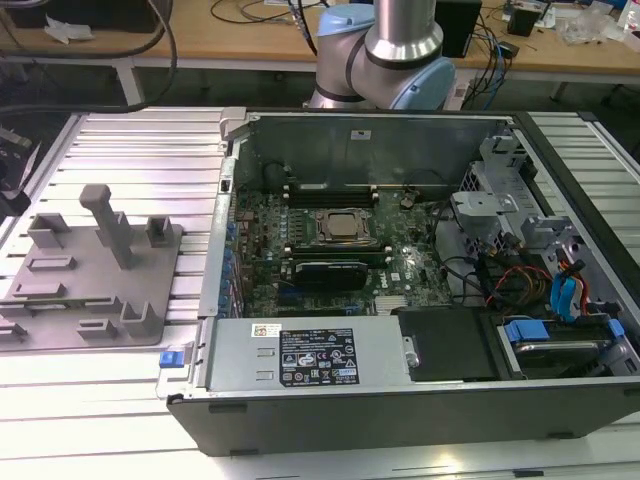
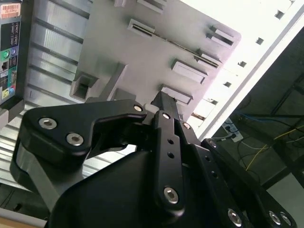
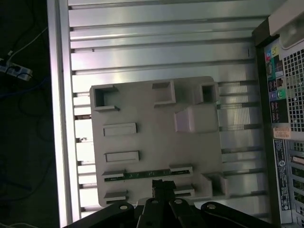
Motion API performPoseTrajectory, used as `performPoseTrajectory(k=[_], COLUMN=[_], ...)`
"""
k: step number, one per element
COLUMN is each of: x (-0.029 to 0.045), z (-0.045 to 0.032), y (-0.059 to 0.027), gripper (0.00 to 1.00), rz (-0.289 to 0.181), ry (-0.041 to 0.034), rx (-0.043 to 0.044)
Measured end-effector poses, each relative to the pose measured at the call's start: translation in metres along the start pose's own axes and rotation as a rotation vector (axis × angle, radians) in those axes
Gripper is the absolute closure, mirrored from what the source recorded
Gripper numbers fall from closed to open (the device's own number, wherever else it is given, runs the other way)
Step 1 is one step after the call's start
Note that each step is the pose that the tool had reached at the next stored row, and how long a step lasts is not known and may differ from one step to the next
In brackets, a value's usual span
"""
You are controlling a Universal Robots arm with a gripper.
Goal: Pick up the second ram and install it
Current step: 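Reach for the second ram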
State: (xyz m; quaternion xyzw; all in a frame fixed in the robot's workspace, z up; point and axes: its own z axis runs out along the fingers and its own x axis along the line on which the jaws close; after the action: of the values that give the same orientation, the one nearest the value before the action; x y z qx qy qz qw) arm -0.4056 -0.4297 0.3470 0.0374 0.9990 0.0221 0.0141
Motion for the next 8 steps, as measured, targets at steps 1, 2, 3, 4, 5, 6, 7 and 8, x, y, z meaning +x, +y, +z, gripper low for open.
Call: performPoseTrajectory(k=[1, 2, 3, 4, 5, 6, 7, 8], x=[0.0016, 0.0035, 0.0052, 0.0066, 0.0074, 0.0085, 0.0091, 0.0100], z=[0.0015, 0.0034, 0.0050, 0.0066, 0.0076, 0.0092, 0.0104, 0.0123], y=[-0.0011, -0.0022, -0.0033, -0.0043, -0.0050, -0.0060, -0.0067, -0.0078], gripper=[0.92, 0.92, 0.92, 0.92, 0.92, 0.92, 0.92, 0.92], rz=[0.000, 0.000, 0.000, 0.000, 0.000, 0.000, 0.000, 0.000], ry=[0.0001, 0.0000, 0.0000, 0.0000, 0.0001, 0.0001, 0.0001, 0.0000], rx=[-0.0001, -0.0001, 0.0000, 0.0000, 0.0000, 0.0000, -0.0001, -0.0001])
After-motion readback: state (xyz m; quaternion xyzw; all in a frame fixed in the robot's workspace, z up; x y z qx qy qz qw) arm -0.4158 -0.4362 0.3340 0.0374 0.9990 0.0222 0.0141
